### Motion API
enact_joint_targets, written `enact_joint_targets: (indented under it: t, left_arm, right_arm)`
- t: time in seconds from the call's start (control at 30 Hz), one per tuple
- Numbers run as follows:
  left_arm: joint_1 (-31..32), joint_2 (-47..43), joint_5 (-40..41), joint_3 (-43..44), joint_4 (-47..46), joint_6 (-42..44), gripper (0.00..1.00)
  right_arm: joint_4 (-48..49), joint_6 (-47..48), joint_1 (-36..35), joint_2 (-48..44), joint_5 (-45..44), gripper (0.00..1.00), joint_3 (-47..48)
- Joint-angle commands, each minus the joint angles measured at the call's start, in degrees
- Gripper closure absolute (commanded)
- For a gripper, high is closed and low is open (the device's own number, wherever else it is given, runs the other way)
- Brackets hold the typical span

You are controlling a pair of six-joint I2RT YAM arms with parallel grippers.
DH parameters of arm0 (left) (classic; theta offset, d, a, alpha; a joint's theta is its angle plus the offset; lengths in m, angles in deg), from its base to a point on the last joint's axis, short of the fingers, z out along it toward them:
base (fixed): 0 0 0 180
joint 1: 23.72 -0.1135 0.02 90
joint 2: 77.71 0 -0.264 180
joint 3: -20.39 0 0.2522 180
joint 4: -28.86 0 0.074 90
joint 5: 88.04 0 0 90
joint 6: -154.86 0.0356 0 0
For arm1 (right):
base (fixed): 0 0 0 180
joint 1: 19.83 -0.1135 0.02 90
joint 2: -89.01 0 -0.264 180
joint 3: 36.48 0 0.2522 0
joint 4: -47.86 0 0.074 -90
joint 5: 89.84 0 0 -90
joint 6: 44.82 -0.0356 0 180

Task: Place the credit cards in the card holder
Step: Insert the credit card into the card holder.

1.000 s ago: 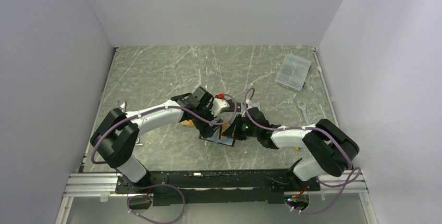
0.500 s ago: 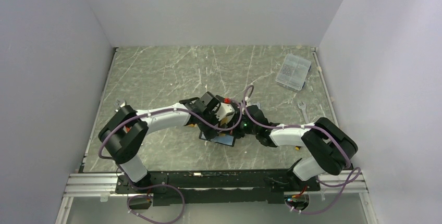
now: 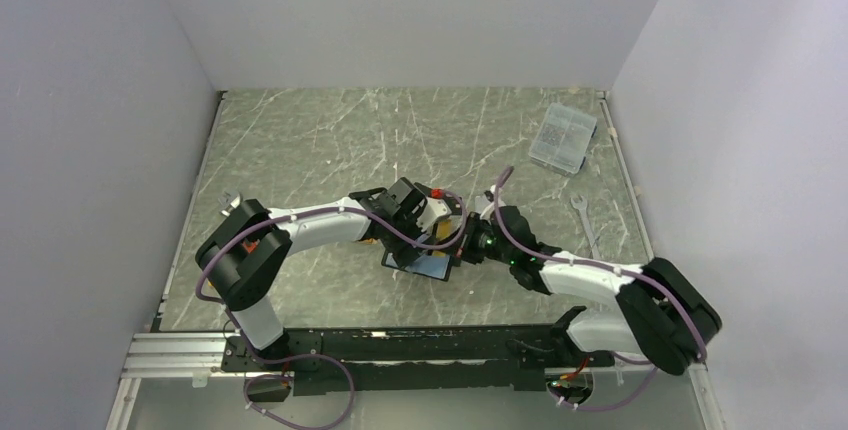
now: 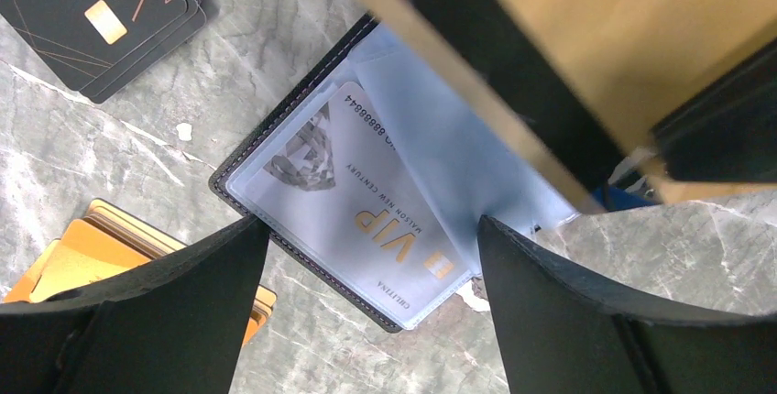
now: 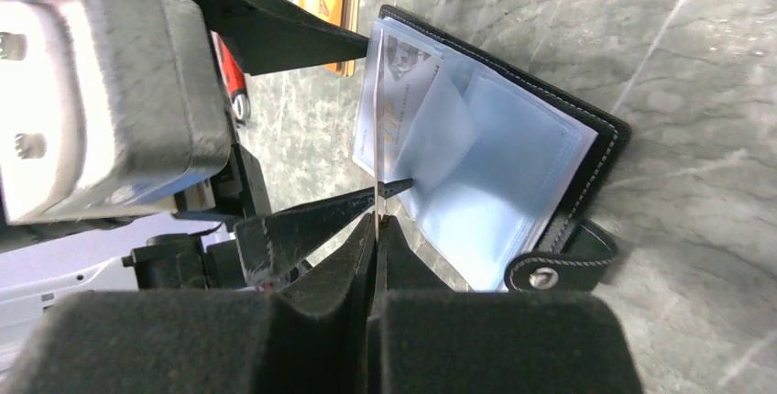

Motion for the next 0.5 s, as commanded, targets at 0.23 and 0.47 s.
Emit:
enact_joint_targets:
  t: [0.23,0.47]
  left_arm:
    - [-2.1,-1.3,2.1,0.4,2.9,0.8,0.21]
    - [-3.4,-3.0,0.8,0.3,3.7,0.8,0.21]
  right_arm:
    - [0.9,-1.3,1.7,-4.1,0.5,1.0,-5.9]
    - [1.8,-0.7,1.7,-1.8,1.3,1.0,-4.3]
